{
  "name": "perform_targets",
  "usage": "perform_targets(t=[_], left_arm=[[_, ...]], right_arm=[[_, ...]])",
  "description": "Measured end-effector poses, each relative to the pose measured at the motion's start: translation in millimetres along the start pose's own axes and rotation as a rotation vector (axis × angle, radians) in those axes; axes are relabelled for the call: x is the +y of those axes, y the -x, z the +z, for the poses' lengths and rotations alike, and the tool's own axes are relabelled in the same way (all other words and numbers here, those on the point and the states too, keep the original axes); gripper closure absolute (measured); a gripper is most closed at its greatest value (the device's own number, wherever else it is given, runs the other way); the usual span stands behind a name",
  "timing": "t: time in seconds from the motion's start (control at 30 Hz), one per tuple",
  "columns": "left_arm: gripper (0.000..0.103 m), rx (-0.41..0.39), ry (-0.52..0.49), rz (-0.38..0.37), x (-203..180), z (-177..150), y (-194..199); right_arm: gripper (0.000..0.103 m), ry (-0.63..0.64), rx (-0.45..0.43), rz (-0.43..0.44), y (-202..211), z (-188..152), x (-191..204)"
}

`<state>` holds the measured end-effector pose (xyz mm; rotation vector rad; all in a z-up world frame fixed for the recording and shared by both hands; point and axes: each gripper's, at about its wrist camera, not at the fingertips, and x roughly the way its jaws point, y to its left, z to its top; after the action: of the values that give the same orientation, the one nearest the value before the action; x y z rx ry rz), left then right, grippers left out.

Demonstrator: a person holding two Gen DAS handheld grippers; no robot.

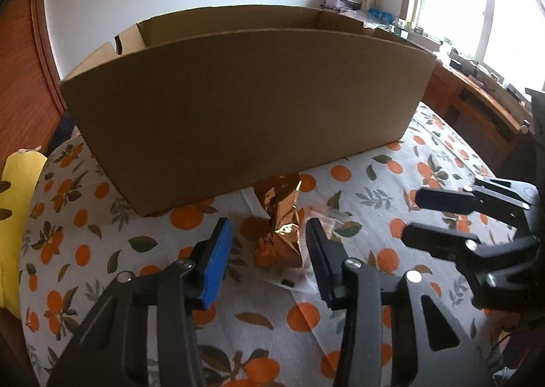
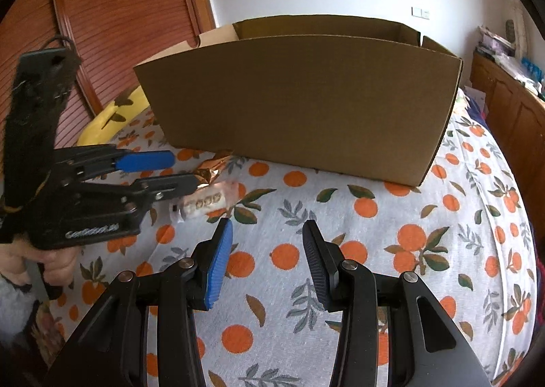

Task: Organize snacks
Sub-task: 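Move the left tool back to the copper-wrapped candy on the cloth, then grasp the copper-wrapped candy with the left tool while the right tool grasps the white pastry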

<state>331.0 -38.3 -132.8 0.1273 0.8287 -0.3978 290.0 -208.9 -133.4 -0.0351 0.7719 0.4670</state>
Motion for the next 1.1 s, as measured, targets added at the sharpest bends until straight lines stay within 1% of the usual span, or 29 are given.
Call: perform_targets(t=[0.1,0.4,0.5,0.57,0.6,0.73,0.83,0.97,1.1], left_arm=[[0.061,0.001,0.0,0.005,0.5,2.8,-5.9],[0.062,0.009,0.049,-0.026,8.3,6.0,-14.5],[0.069,0.009,0.063,-0.047,11.6,4.4,-12.8],[0.08,0.009,0.074,-0.073,13.8,2.9,-10.8],[0.081,0.008,0.078,-0.085,14.6,1.6,-9.9],[0.087,0.012,0.076,-0.091,16.4,-1.8,-4.7],[0.087,0.007,0.088,-0.085,23.9,-6.5,2.5],[0.087,-0.031,0.123,-0.095,38.2,-14.2,20.2],[0.087,-0.034,0.136,-0.088,48.0,-20.5,27.3]], right_arm=[[0.06,0.004,0.005,0.007,0.0,-1.0,0.5],[0.06,0.008,0.011,0.03,0.2,-2.6,5.8],[0.06,0.013,0.013,0.03,-1.0,-2.3,8.1],[0.06,0.016,0.017,0.035,-2.3,-1.7,9.6],[0.06,0.017,0.018,0.034,-3.3,-0.8,10.0],[0.06,0.02,0.028,0.036,-7.7,2.2,14.6],[0.06,0.026,0.038,0.037,-11.7,4.0,20.1],[0.06,0.032,0.059,0.041,-21.5,8.0,28.5],[0.06,0.025,0.077,0.059,-35.1,14.9,38.1]])
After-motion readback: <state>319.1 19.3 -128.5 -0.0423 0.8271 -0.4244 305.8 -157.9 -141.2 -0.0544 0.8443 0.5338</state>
